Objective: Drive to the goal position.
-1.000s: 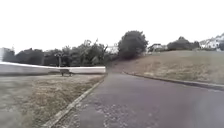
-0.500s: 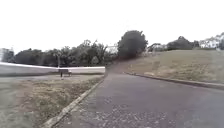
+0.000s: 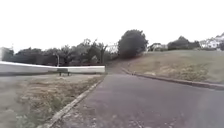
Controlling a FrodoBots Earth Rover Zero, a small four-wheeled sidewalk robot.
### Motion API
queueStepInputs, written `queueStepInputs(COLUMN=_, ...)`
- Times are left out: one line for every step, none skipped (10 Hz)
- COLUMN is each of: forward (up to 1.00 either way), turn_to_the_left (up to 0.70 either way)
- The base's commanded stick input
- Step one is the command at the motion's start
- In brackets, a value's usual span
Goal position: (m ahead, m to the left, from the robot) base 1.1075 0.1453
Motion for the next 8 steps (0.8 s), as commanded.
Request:
queueStepInputs(forward=0.45, turn_to_the_left=0.05)
queueStepInputs(forward=0.45, turn_to_the_left=0.26)
queueStepInputs(forward=0.45, turn_to_the_left=0.27)
queueStepInputs(forward=0.45, turn_to_the_left=0.00)
queueStepInputs(forward=0.45, turn_to_the_left=0.00)
queueStepInputs(forward=0.45, turn_to_the_left=0.00)
queueStepInputs(forward=0.45, turn_to_the_left=0.00)
queueStepInputs(forward=0.45, turn_to_the_left=0.00)
